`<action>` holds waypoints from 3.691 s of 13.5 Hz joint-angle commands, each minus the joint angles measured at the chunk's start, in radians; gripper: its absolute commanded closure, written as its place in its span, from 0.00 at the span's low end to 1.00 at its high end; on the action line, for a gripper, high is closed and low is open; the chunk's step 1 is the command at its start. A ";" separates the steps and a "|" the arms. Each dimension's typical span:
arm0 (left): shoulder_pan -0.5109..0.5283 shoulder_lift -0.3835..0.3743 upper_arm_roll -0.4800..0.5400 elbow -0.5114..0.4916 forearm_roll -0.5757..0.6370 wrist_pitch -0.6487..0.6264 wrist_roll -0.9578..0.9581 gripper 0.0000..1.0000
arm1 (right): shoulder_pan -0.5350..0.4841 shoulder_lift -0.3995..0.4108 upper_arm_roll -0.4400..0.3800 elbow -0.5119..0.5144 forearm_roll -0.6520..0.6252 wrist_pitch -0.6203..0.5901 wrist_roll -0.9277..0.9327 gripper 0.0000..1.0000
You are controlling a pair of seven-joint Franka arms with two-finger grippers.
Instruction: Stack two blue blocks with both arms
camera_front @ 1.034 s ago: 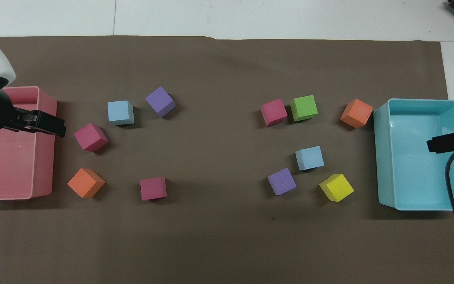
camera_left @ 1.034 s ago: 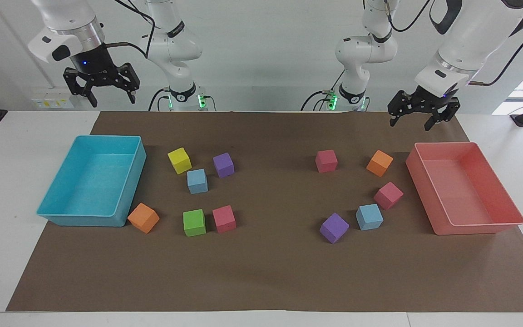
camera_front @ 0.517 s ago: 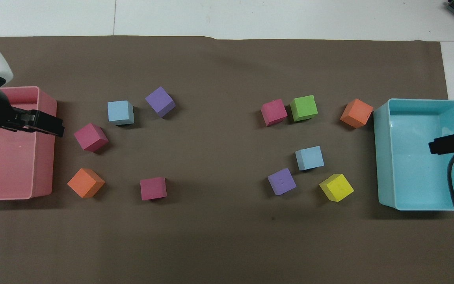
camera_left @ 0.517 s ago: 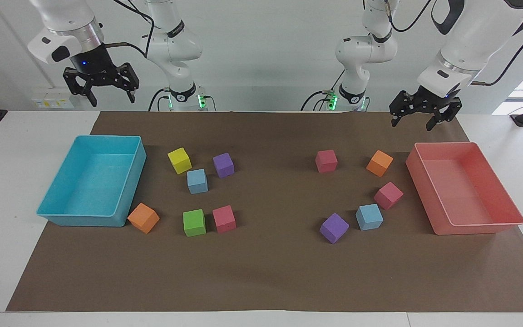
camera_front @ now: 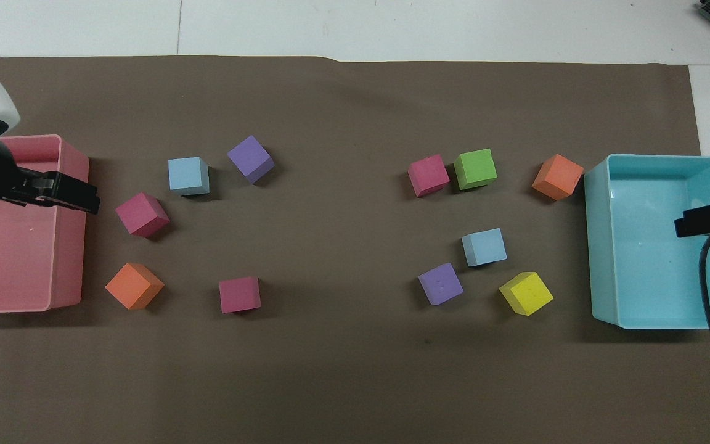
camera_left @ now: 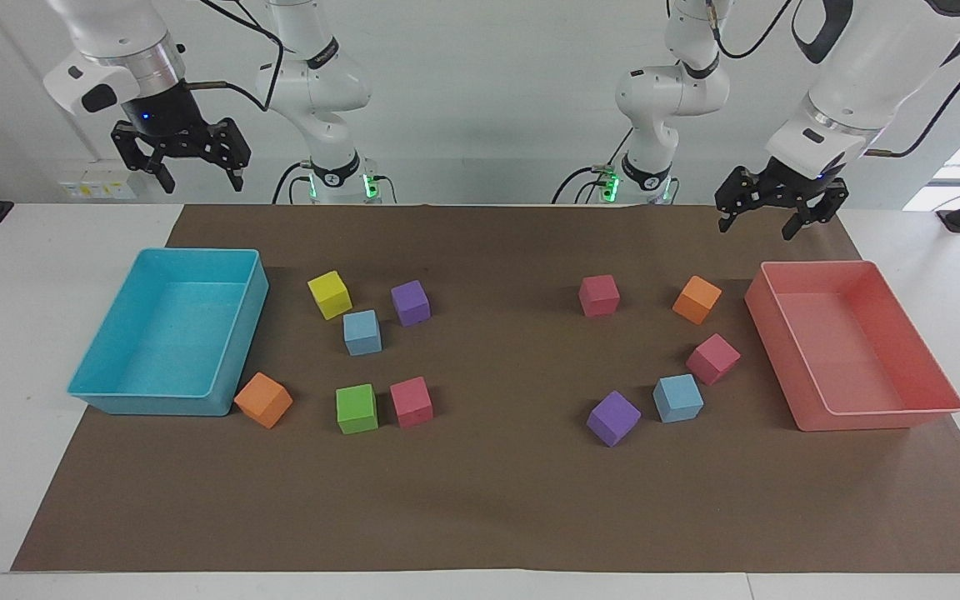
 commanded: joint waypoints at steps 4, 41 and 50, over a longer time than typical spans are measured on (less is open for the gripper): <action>-0.003 0.008 -0.007 0.019 -0.020 -0.020 -0.004 0.00 | -0.010 -0.023 0.008 -0.029 0.010 -0.003 0.010 0.00; 0.064 0.008 0.002 0.019 -0.014 -0.020 -0.004 0.00 | 0.211 0.237 0.023 -0.611 0.139 0.787 -0.206 0.00; 0.064 0.008 0.002 0.019 -0.014 -0.020 -0.004 0.00 | 0.209 0.246 0.021 -0.652 0.139 0.838 -0.231 0.00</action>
